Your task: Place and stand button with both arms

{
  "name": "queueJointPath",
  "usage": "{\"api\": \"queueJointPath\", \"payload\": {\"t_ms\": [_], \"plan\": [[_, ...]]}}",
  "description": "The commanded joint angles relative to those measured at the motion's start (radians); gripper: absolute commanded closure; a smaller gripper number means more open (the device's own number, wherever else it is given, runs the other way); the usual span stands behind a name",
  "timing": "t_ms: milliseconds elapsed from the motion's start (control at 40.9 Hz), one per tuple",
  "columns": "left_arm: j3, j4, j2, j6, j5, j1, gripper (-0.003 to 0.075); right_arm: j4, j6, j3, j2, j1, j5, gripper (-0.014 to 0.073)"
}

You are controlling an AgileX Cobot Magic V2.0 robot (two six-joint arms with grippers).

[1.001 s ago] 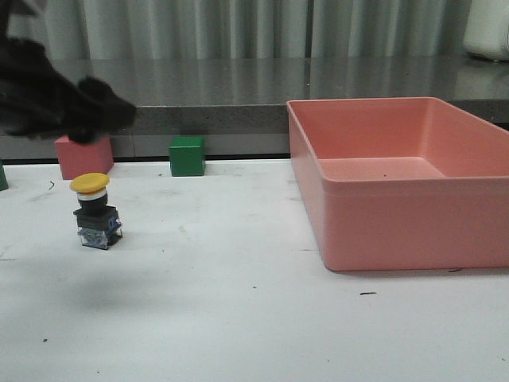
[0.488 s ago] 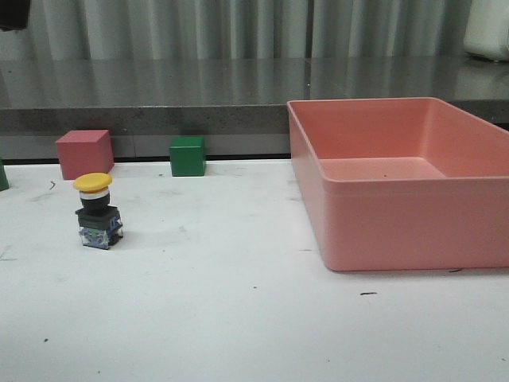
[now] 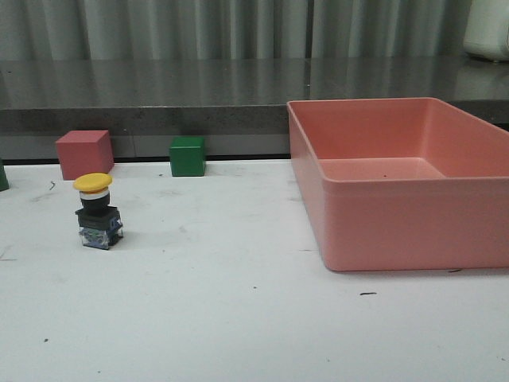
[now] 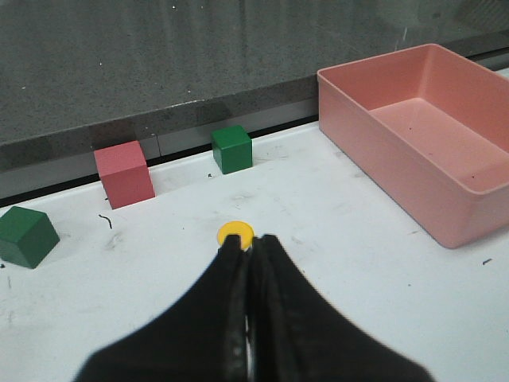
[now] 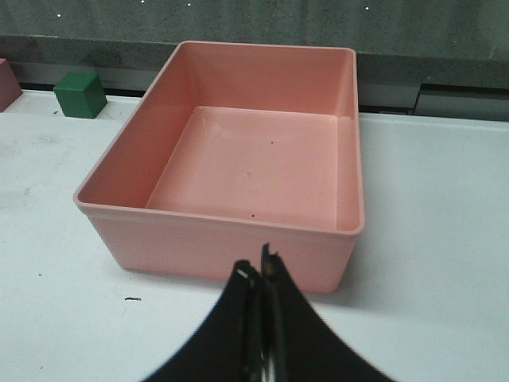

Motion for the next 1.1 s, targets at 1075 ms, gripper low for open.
{"api": "queueJointPath", "payload": {"t_ms": [1075], "plan": [[0.021, -0.041, -0.346, -0.012, -0.004, 0.004, 0.0740, -0.017, -0.008, -0.025, 0.008, -0.005, -0.078, 0.0663]]}}
